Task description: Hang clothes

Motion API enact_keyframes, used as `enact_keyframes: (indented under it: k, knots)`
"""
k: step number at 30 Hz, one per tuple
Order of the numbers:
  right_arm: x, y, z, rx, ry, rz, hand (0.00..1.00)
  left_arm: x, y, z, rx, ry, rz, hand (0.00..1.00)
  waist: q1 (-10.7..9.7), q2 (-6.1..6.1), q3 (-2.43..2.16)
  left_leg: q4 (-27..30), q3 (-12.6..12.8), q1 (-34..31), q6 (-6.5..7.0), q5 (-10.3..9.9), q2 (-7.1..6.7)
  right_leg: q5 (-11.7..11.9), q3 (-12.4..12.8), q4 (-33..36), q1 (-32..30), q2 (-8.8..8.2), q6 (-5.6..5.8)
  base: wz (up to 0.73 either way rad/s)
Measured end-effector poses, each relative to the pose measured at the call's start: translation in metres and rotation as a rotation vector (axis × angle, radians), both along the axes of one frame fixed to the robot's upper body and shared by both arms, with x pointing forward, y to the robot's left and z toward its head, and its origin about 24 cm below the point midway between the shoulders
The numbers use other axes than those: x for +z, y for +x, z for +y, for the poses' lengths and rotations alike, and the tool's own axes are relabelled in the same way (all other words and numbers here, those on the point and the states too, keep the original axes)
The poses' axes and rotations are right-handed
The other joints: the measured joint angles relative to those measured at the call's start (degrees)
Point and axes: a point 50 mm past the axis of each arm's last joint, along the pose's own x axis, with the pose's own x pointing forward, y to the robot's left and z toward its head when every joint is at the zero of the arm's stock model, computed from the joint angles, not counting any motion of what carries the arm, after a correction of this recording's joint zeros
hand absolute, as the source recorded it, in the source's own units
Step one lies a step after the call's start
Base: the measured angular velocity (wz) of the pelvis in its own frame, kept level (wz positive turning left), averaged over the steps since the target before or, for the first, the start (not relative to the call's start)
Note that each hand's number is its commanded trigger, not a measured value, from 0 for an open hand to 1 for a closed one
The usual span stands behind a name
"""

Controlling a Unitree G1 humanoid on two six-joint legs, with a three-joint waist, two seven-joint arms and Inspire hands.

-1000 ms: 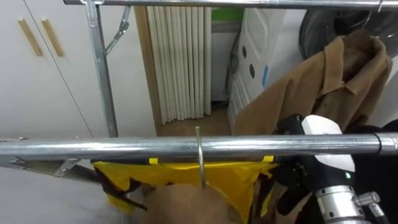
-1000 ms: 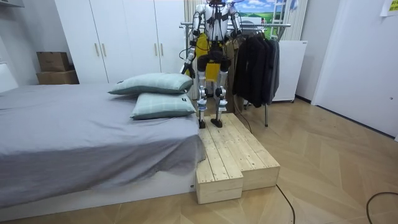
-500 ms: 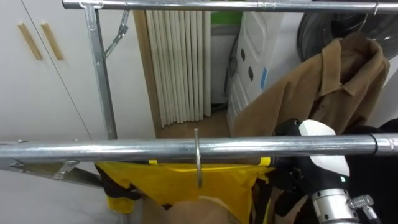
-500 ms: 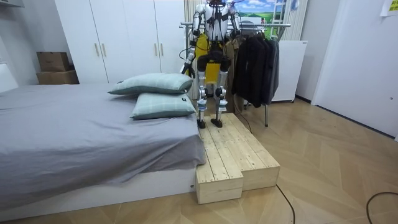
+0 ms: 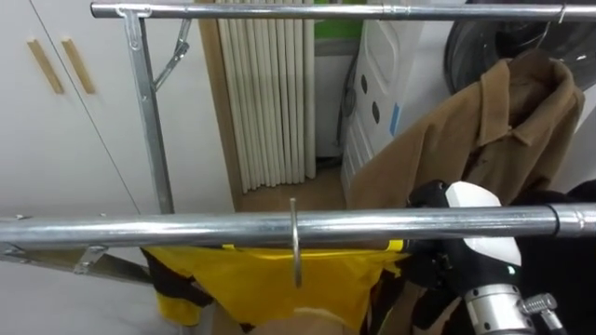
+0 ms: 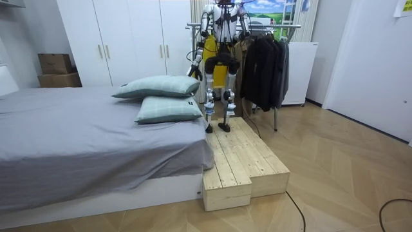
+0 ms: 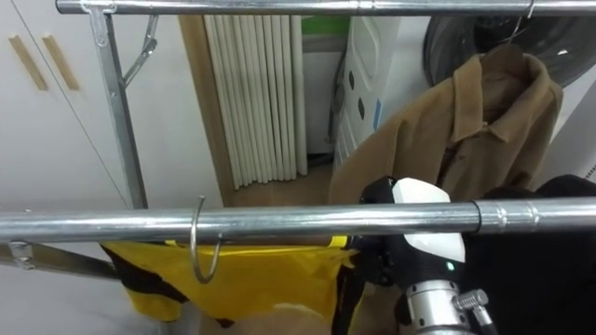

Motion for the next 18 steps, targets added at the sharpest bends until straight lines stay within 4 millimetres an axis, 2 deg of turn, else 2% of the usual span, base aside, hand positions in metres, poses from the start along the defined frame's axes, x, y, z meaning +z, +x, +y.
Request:
enact_keyframes:
  k: [2,6,8,11,14,18]
  knots:
    - [-0.001,0.0,0.0,0.002,0.0,0.008,1.0,0.0,0.0,0.001,0.007,0.001,-0.001,0.0,0.0,-0.02,-0.02,0.0,0.0,0.2,-0.01,0.0,0.06,-0.1,-0.1,0.0,0.2,0.01,0.17,0.03]
    - [-0.022,-0.001,-0.007,-0.027,0.069,0.112,1.0,0.001,0.004,0.003,0.006,0.008,-0.022,0.0,-0.6,-0.17,-0.13,-0.5,0.1,0.3,-0.1,0.0,0.16,-0.9,-3.0,-0.4,0.1,-0.37,2.1,0.28]
    - [-0.036,-0.004,-0.011,-0.045,0.082,0.186,1.0,0.002,0.009,0.003,-0.015,0.01,-0.033,0.0,-0.2,-0.19,-0.18,-0.8,0.5,0.2,-0.61,0.3,0.14,-0.9,-4.3,-1.0,0.0,-0.71,2.22,0.2]
    - [-0.044,-0.005,-0.011,-0.035,0.09,0.243,1.0,0.002,0.009,0.003,-0.031,0.012,-0.031,0.0,0.1,-0.21,-0.2,-0.8,0.7,0.3,-0.62,0.3,0.08,-0.9,-6.2,-1.0,0.0,-1.03,2.2,0.01]
    - [-0.046,-0.006,-0.011,-0.03,0.103,0.252,1.0,0.002,0.01,0.004,-0.032,0.015,-0.036,0.0,0.1,-0.26,-0.25,-0.9,0.6,0.3,-0.63,0.3,0.07,-0.8,-6.2,-0.8,0.3,-1.02,2.14,0.02]
    - [-0.06,-0.008,-0.014,-0.046,0.151,0.311,1.0,0.002,0.009,0.005,-0.031,0.016,-0.034,0.0,0.1,-0.2,-0.34,-0.9,0.5,1.0,-0.76,0.2,0.09,-0.8,-6.3,-0.9,1.1,-1.02,2.18,0.04]
